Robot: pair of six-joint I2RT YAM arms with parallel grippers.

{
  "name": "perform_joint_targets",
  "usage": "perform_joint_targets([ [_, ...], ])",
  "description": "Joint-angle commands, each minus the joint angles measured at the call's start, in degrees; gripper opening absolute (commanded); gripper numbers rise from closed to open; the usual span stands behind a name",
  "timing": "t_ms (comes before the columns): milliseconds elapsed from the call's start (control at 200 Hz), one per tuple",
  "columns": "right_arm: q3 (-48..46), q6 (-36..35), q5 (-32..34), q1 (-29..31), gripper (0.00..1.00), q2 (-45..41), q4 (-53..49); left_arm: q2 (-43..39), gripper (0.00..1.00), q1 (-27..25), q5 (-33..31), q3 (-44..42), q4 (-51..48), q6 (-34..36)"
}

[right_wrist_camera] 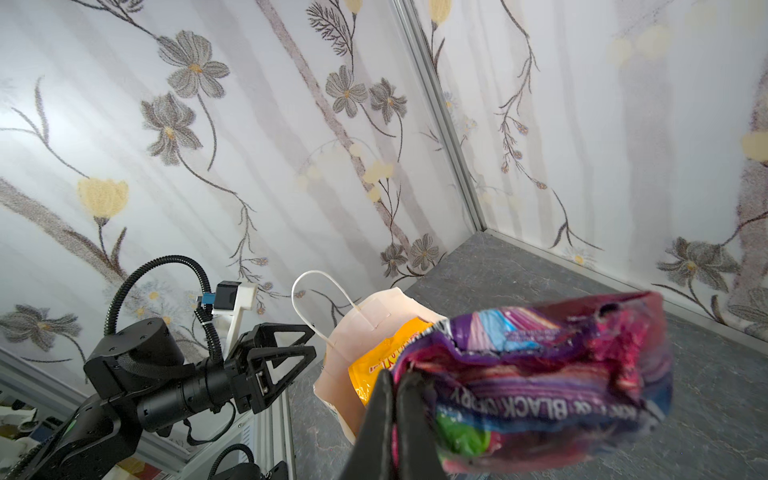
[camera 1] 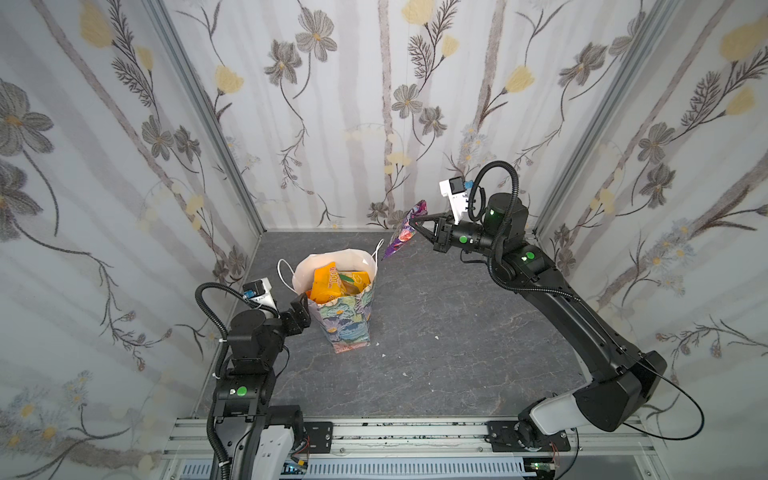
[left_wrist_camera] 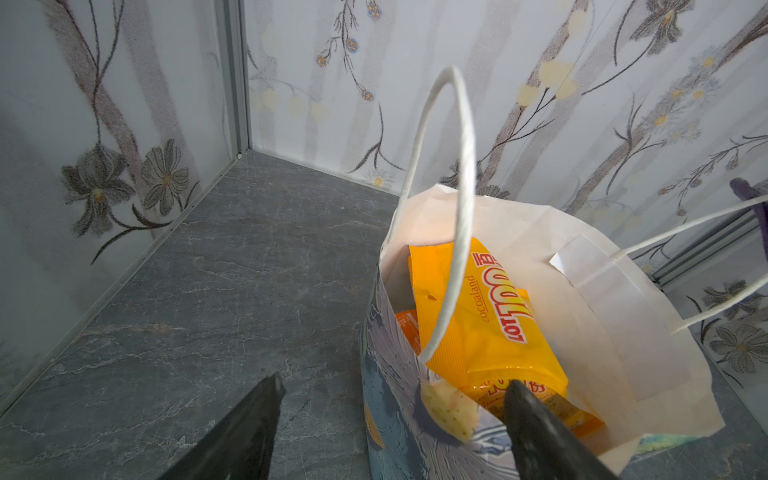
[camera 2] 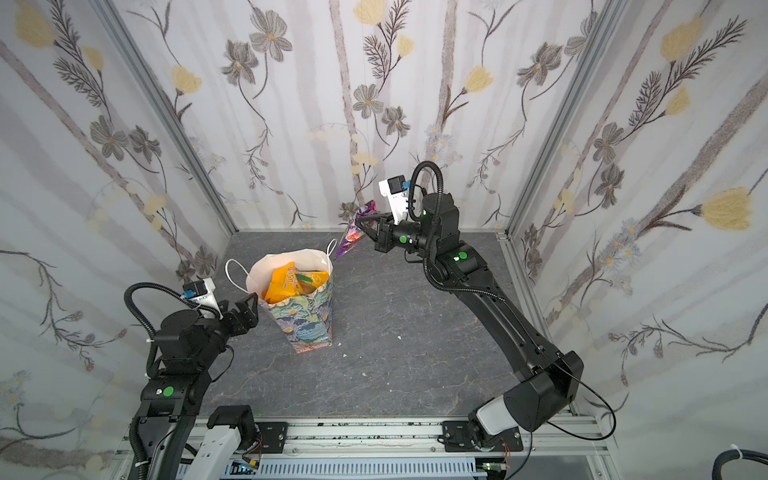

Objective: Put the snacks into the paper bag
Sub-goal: 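Lift the purple packet and carry it toward the white bag, then lower the purple packet into the white bag held by the left gripper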

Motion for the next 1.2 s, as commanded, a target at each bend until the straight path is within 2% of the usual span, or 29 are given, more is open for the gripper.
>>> perform_joint_targets([
  [0,1.6,-1.14,0.23,1.71,0.0,-1.08,1.44,-0.05,0.84,0.05,0.49,0.03,1.49,-0.22],
  [390,8.77,-4.7,2.83,8.65,0.0,-1.04,-4.17,-0.03,0.83,0.05,0.55,0.04,1.56,-0.22],
  [694,18.0,-8.51,0.23,14.32,0.0,6.3,-12.67,-0.03,0.83,-0.03,0.64,-0.14,1.58,-0.22],
  [839,23.61,-11.37,2.8,17.72,0.0,11.7,-17.45,-0.21,0.83,0.03,0.55,-0.06,1.58,-0.22],
  [1029,25.53,-13.51,8.04,18.95,0.0,14.49,-18.92,-0.38,0.83,0.06,0.63,-0.01,1.58,-0.22],
  [1194,30.81,-18.35,18.45,20.56,0.0,18.54,-25.63,-0.46,0.83,0.03,0.68,-0.06,1.58,-0.14],
])
